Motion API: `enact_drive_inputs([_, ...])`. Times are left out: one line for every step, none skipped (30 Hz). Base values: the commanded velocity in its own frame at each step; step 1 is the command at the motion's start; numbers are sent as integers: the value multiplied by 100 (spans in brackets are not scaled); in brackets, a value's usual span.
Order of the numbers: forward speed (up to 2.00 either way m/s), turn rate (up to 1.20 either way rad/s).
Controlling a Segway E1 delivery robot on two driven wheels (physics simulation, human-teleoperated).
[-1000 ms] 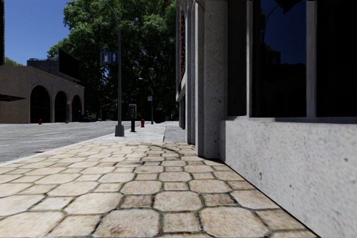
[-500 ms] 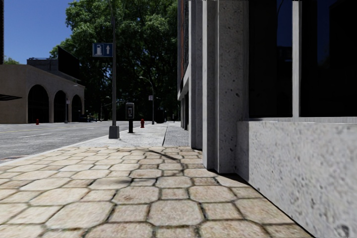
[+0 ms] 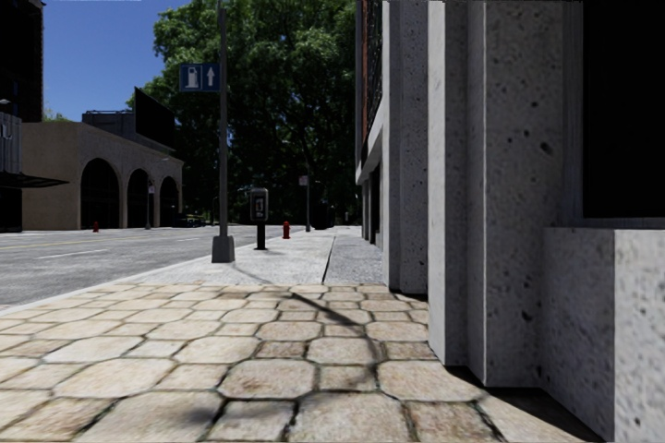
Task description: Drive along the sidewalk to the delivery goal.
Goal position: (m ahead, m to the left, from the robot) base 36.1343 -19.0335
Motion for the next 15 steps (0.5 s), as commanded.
enact_drive_inputs([200, 0])
enact_drive_inputs([200, 0])
enact_drive_inputs([200, 0])
enact_drive_inputs([200, 0])
enact_drive_inputs([200, 0])
enact_drive_inputs([200, 0])
enact_drive_inputs([200, 0])
enact_drive_inputs([200, 0])
enact_drive_inputs([200, 0])
enact_drive_inputs([200, 0])
enact_drive_inputs([200, 0])
enact_drive_inputs([200, 0])
enact_drive_inputs([200, 0])
enact_drive_inputs([200, 0])
enact_drive_inputs([200, 0])
